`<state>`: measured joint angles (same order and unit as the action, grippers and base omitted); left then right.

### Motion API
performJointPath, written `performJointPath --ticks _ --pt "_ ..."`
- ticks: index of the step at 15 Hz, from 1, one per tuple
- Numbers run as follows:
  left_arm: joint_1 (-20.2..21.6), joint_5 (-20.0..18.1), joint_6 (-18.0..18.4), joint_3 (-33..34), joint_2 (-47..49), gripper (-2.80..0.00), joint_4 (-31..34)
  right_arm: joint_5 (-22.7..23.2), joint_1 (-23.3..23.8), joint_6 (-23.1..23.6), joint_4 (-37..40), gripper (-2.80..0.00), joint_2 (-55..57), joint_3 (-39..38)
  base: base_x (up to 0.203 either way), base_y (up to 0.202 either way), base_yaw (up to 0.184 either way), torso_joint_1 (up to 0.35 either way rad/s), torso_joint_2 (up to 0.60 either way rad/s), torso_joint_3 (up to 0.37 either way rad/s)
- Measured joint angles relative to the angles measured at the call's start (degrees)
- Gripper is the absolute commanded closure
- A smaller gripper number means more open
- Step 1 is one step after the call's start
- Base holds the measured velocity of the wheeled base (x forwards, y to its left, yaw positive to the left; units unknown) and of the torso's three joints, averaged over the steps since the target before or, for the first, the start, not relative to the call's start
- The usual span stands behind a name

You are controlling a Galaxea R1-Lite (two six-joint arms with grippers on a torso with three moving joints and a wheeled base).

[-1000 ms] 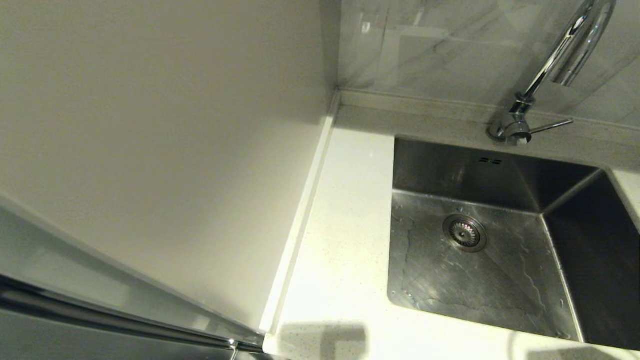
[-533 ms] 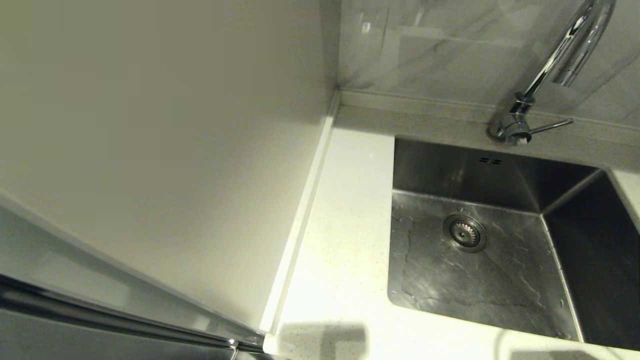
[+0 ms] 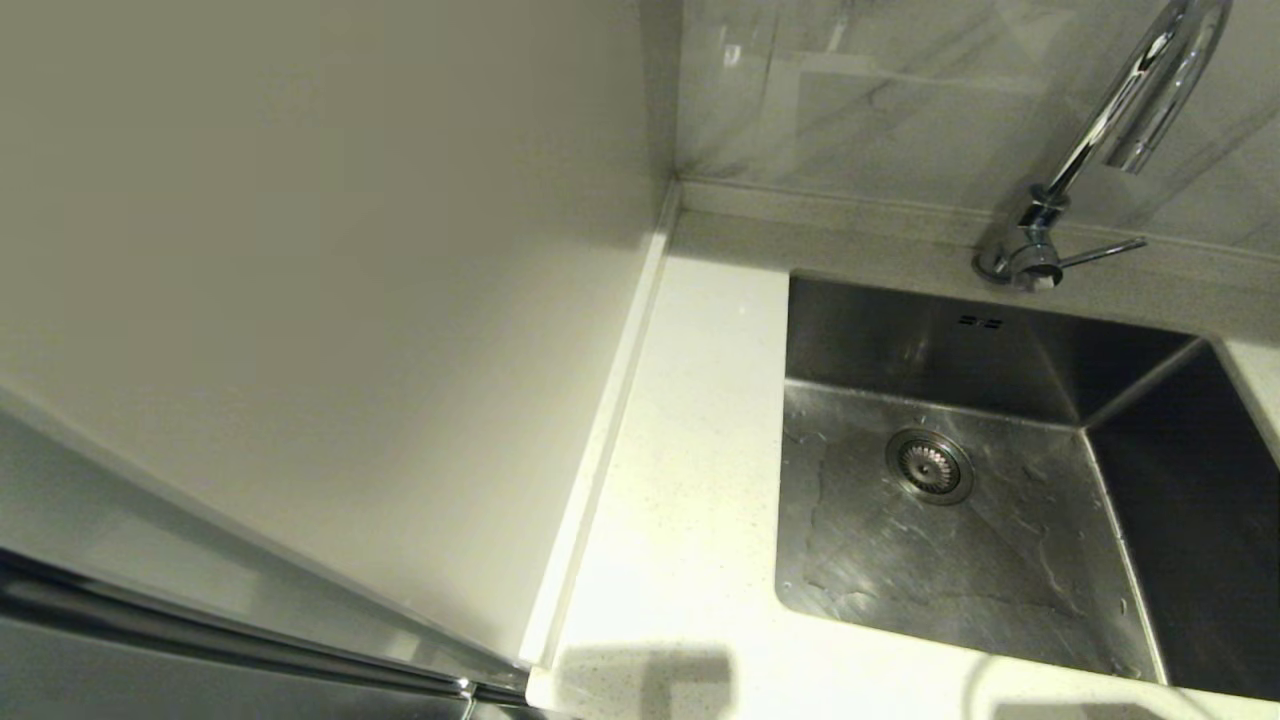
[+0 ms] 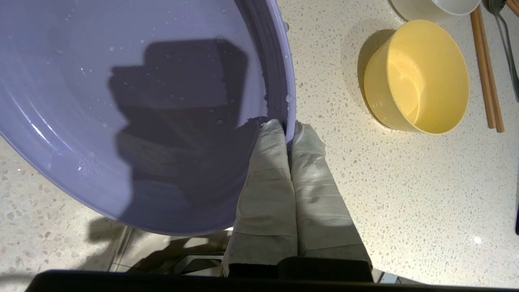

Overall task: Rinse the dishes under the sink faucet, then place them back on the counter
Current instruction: Put a plate back to the table from the sink

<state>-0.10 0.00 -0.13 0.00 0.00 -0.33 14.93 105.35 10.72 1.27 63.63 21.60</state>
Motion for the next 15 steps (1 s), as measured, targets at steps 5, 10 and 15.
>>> performJointPath --ticks 5,10,15 --pt "0.00 0.00 -0.01 0.00 0.00 0.00 0.00 -0.33 0.13 0.02 -0.37 0.00 1.59 0.41 0.000 0.000 0.000 0.000 0.00 0.000" --pt "0.00 0.00 -0.02 0.00 0.00 0.00 0.00 -0.36 0.20 0.30 -0.41 0.00 2.44 0.04 0.000 0.000 0.000 0.000 0.00 0.000" --pt "0.00 -0.02 -0.03 0.00 0.00 0.00 0.02 -0.33 0.20 0.35 -0.33 0.00 2.62 -0.35 0.000 0.000 0.000 0.000 0.00 0.000"
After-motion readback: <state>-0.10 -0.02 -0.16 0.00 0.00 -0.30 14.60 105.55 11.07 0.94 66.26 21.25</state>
